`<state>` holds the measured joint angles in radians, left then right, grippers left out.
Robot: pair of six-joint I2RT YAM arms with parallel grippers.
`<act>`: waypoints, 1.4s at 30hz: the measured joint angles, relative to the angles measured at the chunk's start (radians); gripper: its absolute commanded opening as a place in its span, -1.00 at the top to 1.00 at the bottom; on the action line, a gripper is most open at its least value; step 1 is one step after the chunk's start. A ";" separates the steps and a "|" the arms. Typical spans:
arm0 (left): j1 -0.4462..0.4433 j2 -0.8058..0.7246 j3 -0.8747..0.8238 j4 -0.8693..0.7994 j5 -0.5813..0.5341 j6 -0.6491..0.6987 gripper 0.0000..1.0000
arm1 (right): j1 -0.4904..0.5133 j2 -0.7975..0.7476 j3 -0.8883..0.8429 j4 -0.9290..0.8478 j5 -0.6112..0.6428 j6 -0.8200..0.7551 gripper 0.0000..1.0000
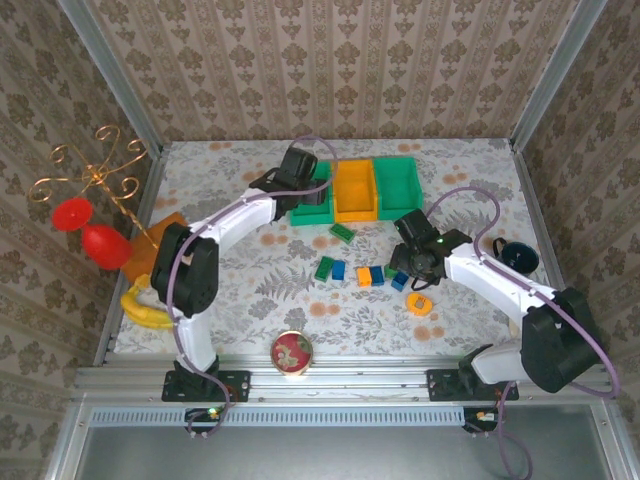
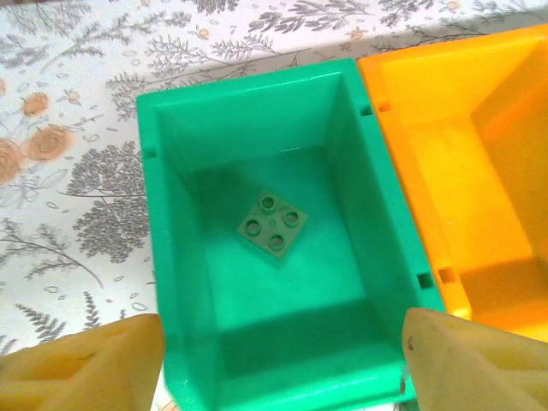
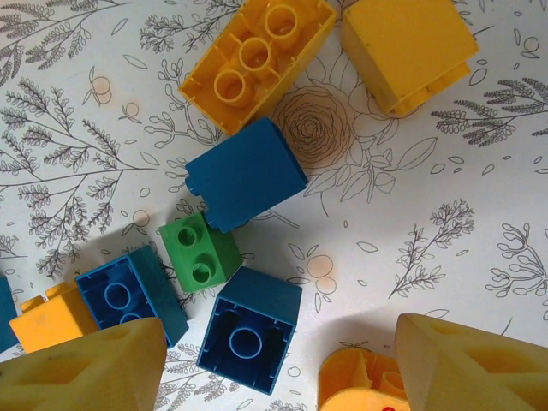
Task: Sort the legos into containers by color
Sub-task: Pick up the lego from the center of the table.
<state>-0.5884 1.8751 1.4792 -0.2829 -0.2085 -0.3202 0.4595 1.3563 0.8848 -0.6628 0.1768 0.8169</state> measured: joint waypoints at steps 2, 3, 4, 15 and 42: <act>-0.001 -0.049 -0.036 0.011 0.003 -0.003 -0.85 | 0.004 0.008 0.000 0.000 -0.007 0.002 -0.44; -0.001 -0.067 -0.051 0.017 0.002 -0.009 -0.93 | 0.006 0.013 0.000 0.000 -0.010 0.003 -0.44; -0.001 -0.088 -0.070 0.023 0.002 -0.013 -1.00 | 0.008 0.021 0.000 0.001 -0.013 0.003 -0.44; -0.001 -0.261 -0.273 0.060 -0.023 -0.028 -1.00 | 0.019 0.146 0.006 0.008 -0.055 0.006 -0.32; -0.001 -0.371 -0.381 0.090 -0.074 -0.047 -1.00 | 0.022 0.156 -0.002 0.048 -0.065 0.024 0.32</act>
<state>-0.5892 1.5043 1.0985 -0.1932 -0.2821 -0.3668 0.4816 1.5120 0.8825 -0.6147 0.1116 0.8410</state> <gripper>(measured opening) 0.998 0.355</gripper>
